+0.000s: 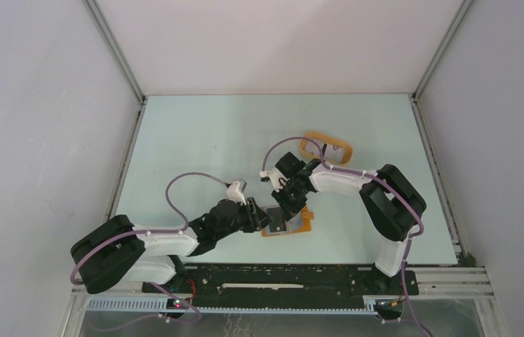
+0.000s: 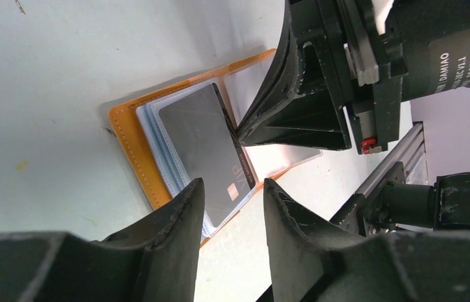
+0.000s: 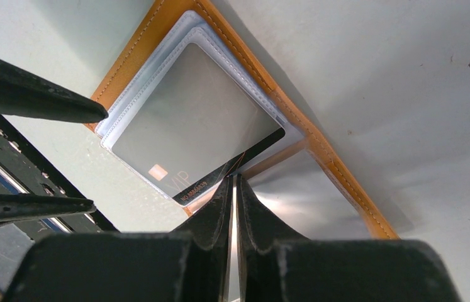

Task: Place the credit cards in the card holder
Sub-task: Insert the credit card into the card holder.

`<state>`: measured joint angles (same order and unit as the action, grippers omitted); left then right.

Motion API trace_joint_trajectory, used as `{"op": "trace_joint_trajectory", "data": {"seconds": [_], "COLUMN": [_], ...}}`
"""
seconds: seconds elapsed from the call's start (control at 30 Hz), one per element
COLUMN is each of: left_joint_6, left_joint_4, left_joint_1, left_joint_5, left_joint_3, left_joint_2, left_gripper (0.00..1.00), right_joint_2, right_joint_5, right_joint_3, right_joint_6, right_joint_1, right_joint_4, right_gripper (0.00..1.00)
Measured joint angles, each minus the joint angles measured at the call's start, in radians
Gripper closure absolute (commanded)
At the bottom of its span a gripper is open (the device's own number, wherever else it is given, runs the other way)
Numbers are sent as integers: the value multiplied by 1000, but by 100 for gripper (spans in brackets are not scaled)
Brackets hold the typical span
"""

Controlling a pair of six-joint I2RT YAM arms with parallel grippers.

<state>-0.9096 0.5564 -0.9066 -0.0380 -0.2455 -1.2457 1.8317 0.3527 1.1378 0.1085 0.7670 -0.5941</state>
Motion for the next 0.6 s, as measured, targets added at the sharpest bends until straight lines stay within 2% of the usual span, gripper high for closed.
{"op": "trace_joint_trajectory", "data": {"seconds": [0.6], "left_joint_6": [3], "left_joint_4": [-40], "left_joint_1": [0], "left_joint_5": [8], "left_joint_3": [-45], "left_joint_2": [-62], "left_gripper": [48], "right_joint_2": [3], "right_joint_5": [9], "right_joint_3": [0], "right_joint_6": [0], "right_joint_1": [-5], "right_joint_4": [0], "right_gripper": [89]}}
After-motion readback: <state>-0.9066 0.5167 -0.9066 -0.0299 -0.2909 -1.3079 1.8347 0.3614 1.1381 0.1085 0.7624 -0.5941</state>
